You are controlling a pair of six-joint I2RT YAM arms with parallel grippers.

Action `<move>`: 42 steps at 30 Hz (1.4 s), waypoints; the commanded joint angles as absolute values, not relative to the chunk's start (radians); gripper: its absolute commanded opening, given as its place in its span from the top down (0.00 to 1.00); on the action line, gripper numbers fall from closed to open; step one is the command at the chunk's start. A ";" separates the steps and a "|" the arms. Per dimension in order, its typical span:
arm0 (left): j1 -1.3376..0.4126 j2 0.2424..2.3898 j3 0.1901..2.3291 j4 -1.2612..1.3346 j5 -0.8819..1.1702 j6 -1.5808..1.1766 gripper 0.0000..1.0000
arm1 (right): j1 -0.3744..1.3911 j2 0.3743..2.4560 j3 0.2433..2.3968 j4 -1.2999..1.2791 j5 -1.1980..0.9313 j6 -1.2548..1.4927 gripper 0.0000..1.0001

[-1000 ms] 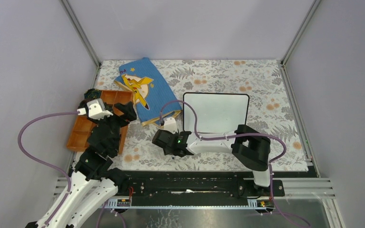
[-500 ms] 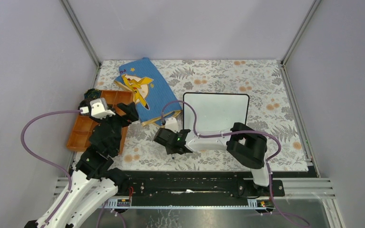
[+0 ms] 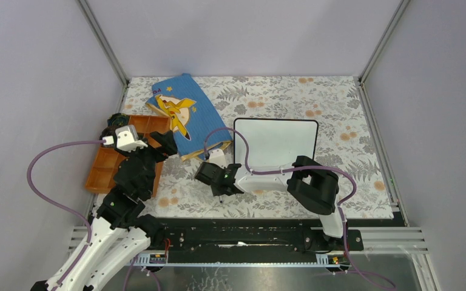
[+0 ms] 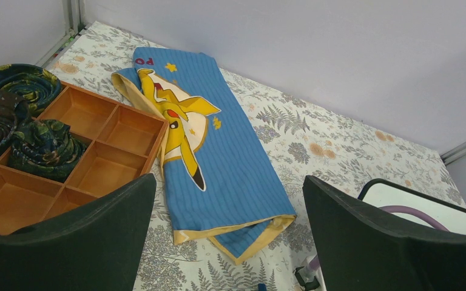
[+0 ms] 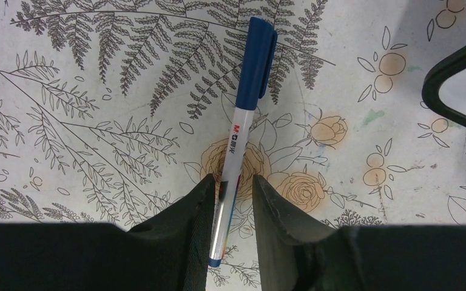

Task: Write a sentence on the whiteboard
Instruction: Open the whiteboard marker at the center of the board.

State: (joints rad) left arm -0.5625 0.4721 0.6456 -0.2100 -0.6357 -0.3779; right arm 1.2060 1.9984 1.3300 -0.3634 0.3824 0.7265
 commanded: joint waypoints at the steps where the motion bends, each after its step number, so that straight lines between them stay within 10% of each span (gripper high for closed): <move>1: -0.569 0.475 0.641 -0.179 -0.640 -0.360 0.01 | 1.196 2.074 1.329 -0.419 0.366 0.717 0.64; 8: -0.570 0.476 0.640 -0.181 -0.640 -0.360 0.01 | 1.197 2.090 1.339 -0.432 0.358 0.706 0.68; 17: -0.572 0.477 0.640 -0.181 -0.638 -0.360 0.01 | 1.197 2.068 1.331 -0.439 0.368 0.704 1.00; 26: -0.576 0.493 0.638 -0.168 -0.589 -0.362 0.01 | 1.196 1.782 1.231 -0.367 0.407 0.663 1.00; 42: -0.576 0.679 0.810 0.010 0.262 -0.558 0.01 | 1.197 0.888 0.743 -0.087 0.363 0.434 1.00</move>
State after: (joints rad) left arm -0.5709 0.5823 0.7189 -0.0978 -0.0948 -0.4656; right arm 1.2022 1.0286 0.8108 -0.1993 0.3798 0.5404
